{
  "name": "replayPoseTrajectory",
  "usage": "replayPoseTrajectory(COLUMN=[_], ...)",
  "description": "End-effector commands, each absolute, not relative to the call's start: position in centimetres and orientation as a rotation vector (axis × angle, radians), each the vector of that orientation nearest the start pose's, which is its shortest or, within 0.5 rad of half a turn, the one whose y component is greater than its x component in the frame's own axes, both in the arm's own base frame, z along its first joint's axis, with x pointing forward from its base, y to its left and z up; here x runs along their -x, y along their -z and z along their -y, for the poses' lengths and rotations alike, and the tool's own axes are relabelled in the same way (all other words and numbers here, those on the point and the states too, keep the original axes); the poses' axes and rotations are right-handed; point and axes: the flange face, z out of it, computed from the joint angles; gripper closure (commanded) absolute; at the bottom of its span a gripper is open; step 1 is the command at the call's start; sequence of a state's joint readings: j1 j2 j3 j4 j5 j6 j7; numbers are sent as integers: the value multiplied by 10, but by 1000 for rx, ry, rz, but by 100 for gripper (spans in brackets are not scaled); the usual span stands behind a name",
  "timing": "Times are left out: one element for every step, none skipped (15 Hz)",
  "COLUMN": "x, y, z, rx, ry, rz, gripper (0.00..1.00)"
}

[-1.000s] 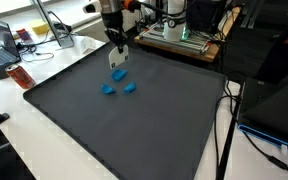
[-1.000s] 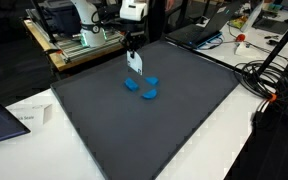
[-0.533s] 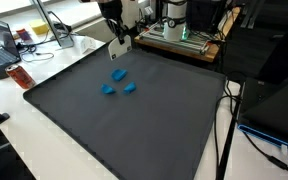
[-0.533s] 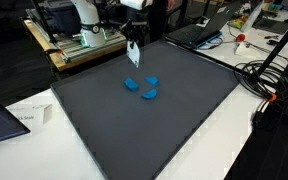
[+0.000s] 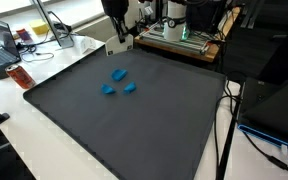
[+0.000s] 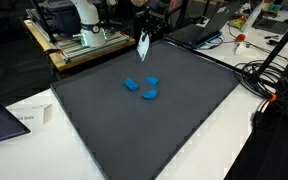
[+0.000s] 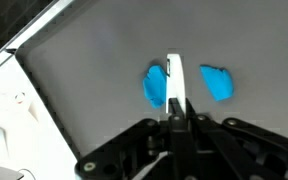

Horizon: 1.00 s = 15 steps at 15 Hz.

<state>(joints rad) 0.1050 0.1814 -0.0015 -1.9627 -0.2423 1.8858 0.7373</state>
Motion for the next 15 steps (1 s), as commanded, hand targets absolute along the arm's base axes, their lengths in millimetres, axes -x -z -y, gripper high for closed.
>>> replayPoseTrajectory(x=[-590, -596, -601, -607, -612, -618, -623, -629, -634, -640, -644, -650, -654, -658, -662], y=[-360, -356, -352, -348, -343, -338, -331, -326, -319, -311, -304, -296, -290, -282, -276], z=[-57, -58, -58, -58, -58, -58, -59, -60, -61, -62, -62, -62, -63, -63, -63], rx=[3355, 3349, 3342, 3328, 3313, 3302, 3297, 3293, 3291, 3289, 3286, 3280, 3278, 3279, 3279], ry=[-255, -271, -291, -302, -314, -329, -345, -360, -378, -386, -404, -412, -424, -430, -435], rz=[-1202, -1288, -1374, -1450, -1515, -1579, -1629, -1670, -1706, -1740, -1771, -1801, -1826, -1846, -1871], gripper=[99, 99, 99, 99, 99, 99, 99, 99, 99, 99, 99, 99, 99, 99, 99])
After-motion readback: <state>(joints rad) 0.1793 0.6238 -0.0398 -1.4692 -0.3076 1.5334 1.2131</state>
